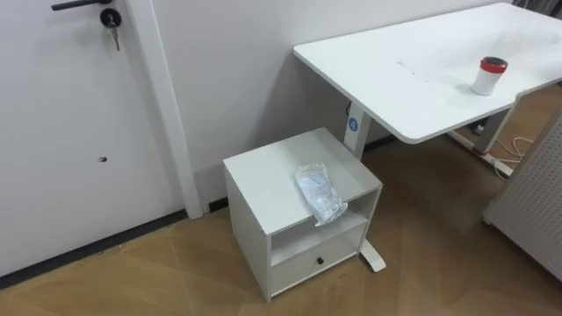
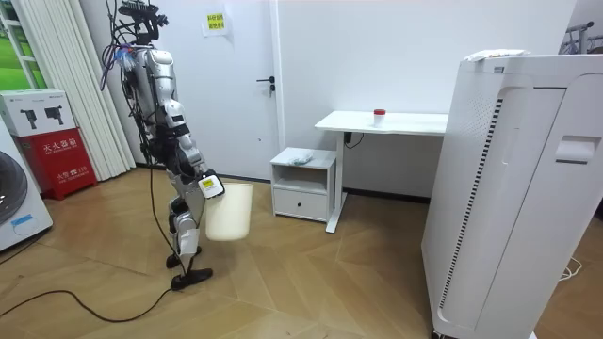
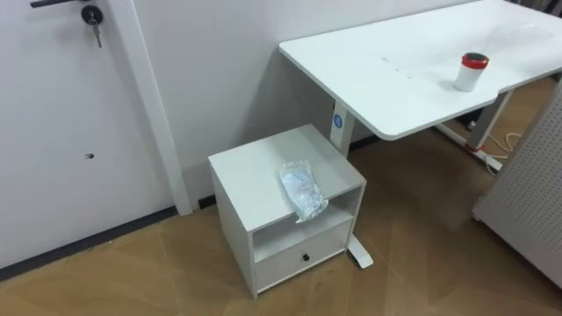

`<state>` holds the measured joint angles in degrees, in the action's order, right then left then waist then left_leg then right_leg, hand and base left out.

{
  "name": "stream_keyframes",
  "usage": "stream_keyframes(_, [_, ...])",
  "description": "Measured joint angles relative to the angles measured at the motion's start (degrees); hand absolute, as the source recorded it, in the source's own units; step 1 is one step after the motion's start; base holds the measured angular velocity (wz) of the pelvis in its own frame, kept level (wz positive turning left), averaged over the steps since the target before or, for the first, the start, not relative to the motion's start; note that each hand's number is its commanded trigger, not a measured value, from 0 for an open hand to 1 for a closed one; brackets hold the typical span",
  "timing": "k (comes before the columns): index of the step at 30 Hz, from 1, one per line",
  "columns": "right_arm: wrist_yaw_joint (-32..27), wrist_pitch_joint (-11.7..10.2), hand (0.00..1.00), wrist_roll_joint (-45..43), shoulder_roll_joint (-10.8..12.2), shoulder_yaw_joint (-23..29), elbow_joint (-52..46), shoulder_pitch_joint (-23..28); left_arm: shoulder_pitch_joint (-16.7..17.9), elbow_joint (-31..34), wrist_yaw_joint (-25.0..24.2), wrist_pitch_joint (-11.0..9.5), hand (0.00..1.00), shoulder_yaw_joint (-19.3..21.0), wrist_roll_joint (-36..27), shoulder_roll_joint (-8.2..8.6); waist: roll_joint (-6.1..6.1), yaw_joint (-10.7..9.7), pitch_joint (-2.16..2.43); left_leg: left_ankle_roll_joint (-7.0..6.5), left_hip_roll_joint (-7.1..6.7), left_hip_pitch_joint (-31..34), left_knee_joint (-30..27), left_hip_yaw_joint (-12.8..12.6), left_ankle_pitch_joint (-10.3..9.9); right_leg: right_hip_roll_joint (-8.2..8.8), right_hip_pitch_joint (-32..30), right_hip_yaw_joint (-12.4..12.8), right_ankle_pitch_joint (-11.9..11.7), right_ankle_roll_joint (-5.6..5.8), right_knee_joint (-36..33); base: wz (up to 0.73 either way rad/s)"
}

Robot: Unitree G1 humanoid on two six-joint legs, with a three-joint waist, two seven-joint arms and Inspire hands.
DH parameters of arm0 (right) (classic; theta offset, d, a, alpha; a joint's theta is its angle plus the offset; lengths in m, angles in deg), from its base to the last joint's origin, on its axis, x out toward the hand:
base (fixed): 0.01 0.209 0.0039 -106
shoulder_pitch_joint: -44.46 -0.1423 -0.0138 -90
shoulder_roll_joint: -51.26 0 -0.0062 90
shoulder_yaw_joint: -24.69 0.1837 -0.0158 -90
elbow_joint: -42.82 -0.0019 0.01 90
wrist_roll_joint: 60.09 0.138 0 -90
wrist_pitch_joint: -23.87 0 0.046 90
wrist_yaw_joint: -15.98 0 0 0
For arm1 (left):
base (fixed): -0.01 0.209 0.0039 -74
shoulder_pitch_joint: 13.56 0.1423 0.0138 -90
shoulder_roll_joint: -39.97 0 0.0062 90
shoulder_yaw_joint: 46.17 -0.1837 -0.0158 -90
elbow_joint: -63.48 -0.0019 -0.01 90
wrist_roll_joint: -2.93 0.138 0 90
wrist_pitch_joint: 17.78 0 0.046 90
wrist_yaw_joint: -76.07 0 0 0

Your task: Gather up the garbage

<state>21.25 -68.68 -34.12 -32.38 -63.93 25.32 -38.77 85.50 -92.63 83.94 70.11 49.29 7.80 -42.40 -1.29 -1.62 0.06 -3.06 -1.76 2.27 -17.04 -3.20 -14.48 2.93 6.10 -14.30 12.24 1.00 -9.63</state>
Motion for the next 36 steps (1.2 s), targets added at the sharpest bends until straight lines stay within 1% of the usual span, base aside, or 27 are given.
stream_keyframes(5, [0.1,0.1,1.0,0.0,0.0,-0.1,-0.2,-0.1,-0.2,-0.2,-0.9,0.0,0.0,-0.1,-2.8,0.04,-0.07,0.3,-0.07,0.02,0.05,-0.2,0.2,0.0,0.0,0.0,0.0,0.2,0.0,0.0,0.1,-0.01])
stream_keyframes(7, [0.1,0.1,1.0,0.0,0.0,-0.2,1.0,-1.0,-0.3,-0.3,-1.2,0.0,0.0,-0.1,-3.4,0.09,-0.34,0.4,-0.47,0.04,0.19,-0.9,0.5,-0.3,0.1,0.03,0.3,0.3,0.0,0.0,0.1,-0.06])
stream_keyframes(8, [0.0,0.2,1.0,0.0,0.0,-0.2,1.3,-1.4,-0.4,-0.3,-1.3,0.1,0.0,-0.2,-4.3,0.2,-0.18,0.5,-0.66,0.04,0.47,-0.8,0.5,-0.7,0.1,0.01,-0.1,0.3,0.0,0.02,0.0,-0.1])
stream_keyframes(9, [-0.2,0.8,1.0,-0.2,0.0,-0.1,1.3,-2.1,-0.9,-0.3,-1.3,0.2,0.0,-0.1,-4.3,0.28,-0.34,0.7,-0.45,0.05,0.54,-0.4,0.7,-0.8,0.1,0.0,-0.6,0.3,0.0,0.02,0.0,-0.12])
stream_keyframes(10, [-0.2,1.0,1.0,-0.6,0.0,-0.2,1.3,-2.5,-1.1,-0.3,-1.3,0.2,0.0,-0.1,-4.3,0.28,-0.32,0.6,-0.45,0.05,0.61,-0.1,0.8,-0.9,0.1,-0.03,-0.9,0.4,0.0,0.02,-0.1,-0.16])
stream_keyframes(12, [-0.1,1.4,1.0,-2.1,0.0,-0.2,1.3,-3.5,-2.1,-0.5,-1.3,0.4,0.0,0.1,-4.3,0.3,-0.46,0.8,-0.68,0.12,0.71,0.4,0.8,-1.5,0.1,-0.12,-1.2,1.2,0.0,0.02,-0.1,-0.14])
stream_keyframes(14, [-0.1,1.4,1.0,-2.5,0.0,-0.2,1.2,-3.4,-2.3,-0.5,-1.3,0.4,0.0,0.1,-4.3,0.31,-0.42,0.7,-0.61,0.15,0.76,0.0,1.0,-1.7,0.2,-0.15,-1.1,1.5,0.0,0.02,-0.1,-0.07])
stream_keyframes(16, [-0.1,1.4,1.0,-2.4,0.0,-0.2,1.2,-3.1,-2.2,-0.5,-1.3,0.4,0.0,0.1,-4.3,0.27,-0.43,0.6,-0.58,0.2,0.78,-0.2,1.3,-1.9,0.2,-0.18,-0.9,1.5,0.0,0.01,-0.1,-0.06])
stream_keyframes(20, [-0.1,1.5,1.0,-2.1,0.1,-0.1,1.1,-2.1,-0.3,-0.9,-1.3,0.6,0.0,0.1,-4.3,0.12,-0.41,0.4,-0.58,0.27,0.96,-1.9,0.5,-2.0,0.2,-0.25,0.6,1.3,0.0,-0.01,-0.1,0.0])
stream_keyframes(21, [-0.1,1.5,1.0,-2.7,0.1,0.0,1.1,-1.9,0.1,-1.5,-1.3,0.6,0.0,0.3,-4.3,-0.04,-0.7,0.5,-0.68,0.44,1.12,-1.6,-1.1,-2.1,0.0,-0.27,0.5,1.4,0.1,-0.09,-0.4,-0.05])
stream_keyframes(22, [-0.1,1.5,1.0,-3.4,0.1,0.0,1.1,-1.9,0.2,-2.1,-1.3,0.7,0.0,0.6,-4.3,-0.12,-0.66,0.6,-0.64,0.6,1.26,-1.2,-2.1,-2.2,-0.1,-0.34,0.5,1.6,0.2,-0.19,-0.5,-0.13])
stream_keyframes(23, [-0.1,1.4,1.0,-4.2,0.1,0.1,0.9,-2.0,0.1,-3.3,-1.3,1.1,0.0,1.3,-4.3,-0.29,-0.27,1.2,-0.61,1.03,2.2,0.2,-5.5,-2.3,-1.4,-1.01,0.2,1.7,0.5,-0.71,-1.3,-0.28])
stream_keyframes(24, [0.1,1.5,1.0,-5.3,0.1,0.3,0.9,-2.5,0.2,-4.6,-1.6,1.8,0.0,2.3,-4.3,-0.73,-0.06,2.1,-0.5,1.63,3.41,2.1,-10.0,-2.4,-3.2,-1.81,-0.7,1.7,1.9,-1.35,-3.2,-0.3])
stream_keyframes(25, [0.7,1.5,1.0,-6.0,0.2,0.3,1.0,-2.8,0.3,-5.0,-2.0,2.3,0.0,2.8,-4.2,-1.09,-0.14,2.2,-0.47,2.04,4.04,3.2,-12.9,-2.4,-4.0,-2.15,-1.1,1.6,2.8,-1.64,-4.1,-0.3])
stream_keyframes(26, [1.3,2.0,1.0,-6.3,0.4,0.1,1.2,-3.4,0.5,-5.1,-2.3,3.5,0.0,2.8,-4.2,-1.78,-0.21,2.3,-0.72,2.55,5.06,5.7,-19.0,-2.8,-4.3,-2.73,-1.4,1.6,4.2,-1.92,-5.6,-0.12])
stream_keyframes(27, [1.9,2.3,1.0,-6.2,0.4,-0.1,1.1,-3.5,1.1,-5.1,-2.5,4.3,0.0,2.4,-4.2,-2.11,-0.15,2.3,-0.67,2.55,6.38,8.0,-24.1,-2.8,-4.3,-3.74,-1.4,1.9,5.6,-2.71,-7.0,0.0])
stream_keyframes(28, [2.0,2.5,1.0,-6.2,0.4,0.0,1.1,-3.5,1.6,-5.1,-2.6,4.6,0.0,2.3,-4.2,-2.14,0.01,2.3,-0.66,2.55,7.17,8.8,-26.5,-2.8,-4.3,-4.4,-1.4,2.5,6.6,-3.5,-7.8,0.14])
stream_keyframes(29, [2.3,2.9,1.0,-5.8,0.4,-0.2,0.6,-3.6,1.9,-5.2,-3.1,4.9,0.0,2.2,-4.3,-2.11,-0.02,2.5,-0.63,2.65,8.31,10.4,-30.9,-2.7,-3.8,-5.03,-1.1,3.4,7.7,-4.49,-9.2,0.28])
stream_keyframes(30, [2.4,3.2,1.0,-4.7,0.5,-0.2,0.6,-3.3,2.1,-5.3,-3.5,5.1,0.0,2.0,-4.2,-1.92,-0.92,2.2,-0.89,2.52,8.17,13.1,-34.8,-1.7,-2.4,-5.22,-0.6,4.1,8.8,-5.37,-10.4,0.37])
stream_keyframes(31, [2.4,3.4,1.0,-4.3,0.5,-0.2,0.5,-3.3,2.1,-5.3,-3.6,5.3,0.0,1.2,-4.3,-1.74,-1.06,2.0,-0.87,2.49,7.33,14.3,-34.3,-1.3,-2.6,-5.21,-0.5,4.4,9.2,-5.68,-10.8,0.56])
stream_keyframes(32, [2.3,3.6,1.0,-3.5,0.1,-0.2,0.5,-3.2,1.8,-5.3,-4.0,5.5,0.0,-0.7,-4.2,-1.15,-0.97,1.7,-0.88,1.85,5.22,17.6,-30.3,-1.5,-3.1,-4.86,-0.9,4.5,9.8,-5.9,-11.3,0.42])
stream_keyframes(33, [1.8,3.9,1.0,-3.5,-0.2,-0.2,0.5,-3.2,1.8,-5.1,-4.4,5.5,0.0,-1.4,-4.2,-0.68,-0.96,2.5,-0.78,2.58,3.36,20.3,-22.9,-1.6,-2.0,-3.99,-1.3,4.6,10.3,-5.74,-11.5,0.24])
stream_keyframes(34, [1.7,3.9,1.0,-3.6,-0.1,-0.2,0.5,-3.2,1.9,-5.1,-4.5,5.5,0.0,-1.3,-4.3,-0.63,-1.04,3.0,-0.73,3.31,2.6,21.3,-18.0,-1.7,-0.7,-3.75,-1.2,4.9,10.4,-5.61,-11.4,-0.21])
stream_keyframes(35, [1.7,3.9,1.0,-3.8,-0.1,-0.3,0.4,-3.2,2.4,-5.1,-4.4,5.5,0.0,-1.1,-4.3,-0.67,-0.93,4.1,-0.72,3.98,1.79,22.4,-9.5,-1.9,3.9,-3.35,-0.6,5.6,11.0,-5.46,-11.2,-0.54])
stream_keyframes(36, [1.7,3.9,1.0,-4.3,-0.2,-1.7,0.3,-3.1,3.3,-5.1,-4.4,5.4,0.0,-1.2,-4.2,-0.68,-0.81,5.3,-0.75,3.96,1.61,22.2,-3.6,-1.9,8.4,-2.61,0.4,6.9,11.7,-5.14,-10.9,-0.6])
